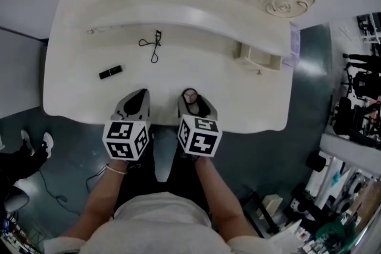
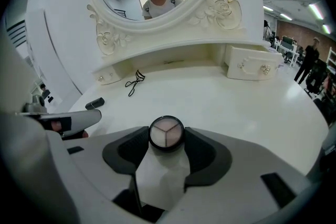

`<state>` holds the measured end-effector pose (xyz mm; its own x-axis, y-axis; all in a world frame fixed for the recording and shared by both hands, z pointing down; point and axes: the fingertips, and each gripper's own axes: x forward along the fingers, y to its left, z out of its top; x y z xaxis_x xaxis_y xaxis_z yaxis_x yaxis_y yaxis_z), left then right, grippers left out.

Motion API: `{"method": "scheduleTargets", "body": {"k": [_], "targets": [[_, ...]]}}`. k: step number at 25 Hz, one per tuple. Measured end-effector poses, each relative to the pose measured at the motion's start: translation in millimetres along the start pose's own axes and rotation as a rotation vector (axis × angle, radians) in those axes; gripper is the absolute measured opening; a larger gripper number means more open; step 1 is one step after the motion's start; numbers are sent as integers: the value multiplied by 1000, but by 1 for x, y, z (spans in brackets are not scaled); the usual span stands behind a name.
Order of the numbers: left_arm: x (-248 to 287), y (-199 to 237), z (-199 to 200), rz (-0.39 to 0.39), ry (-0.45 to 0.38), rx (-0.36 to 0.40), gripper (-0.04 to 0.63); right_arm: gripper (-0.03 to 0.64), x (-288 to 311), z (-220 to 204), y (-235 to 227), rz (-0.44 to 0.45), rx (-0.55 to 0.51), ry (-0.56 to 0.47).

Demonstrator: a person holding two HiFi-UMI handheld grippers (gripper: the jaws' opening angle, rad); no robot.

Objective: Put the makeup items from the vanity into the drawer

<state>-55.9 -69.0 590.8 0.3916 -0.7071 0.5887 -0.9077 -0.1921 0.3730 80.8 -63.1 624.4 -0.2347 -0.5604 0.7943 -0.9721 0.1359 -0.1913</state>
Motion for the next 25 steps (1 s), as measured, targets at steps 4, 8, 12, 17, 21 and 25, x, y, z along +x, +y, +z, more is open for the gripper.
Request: {"method": "scheduleTargets", "body": {"k": [4,8,12,17,21,25], "targets": [[-2,-8,2,-5,2,-2,3,219,-3,0,-3,23,24,5],[-2,-18,5,-13,1,7,3,219,-10,6,-7,26,34,-14],[-1,-31,14,-27,-6,29,3,219,-22,19,-15,21,43,-47],[0,-54,35,-58,-34,64,3,219,-42,41,-28,9,60,-103],[0,-76,51,-85,-55,91,3,219,-59,57,-41,-3,73,-148],[2,-98,66,-107,-80,115,3,219,-75,72,-57,-15,82,-190]]}}
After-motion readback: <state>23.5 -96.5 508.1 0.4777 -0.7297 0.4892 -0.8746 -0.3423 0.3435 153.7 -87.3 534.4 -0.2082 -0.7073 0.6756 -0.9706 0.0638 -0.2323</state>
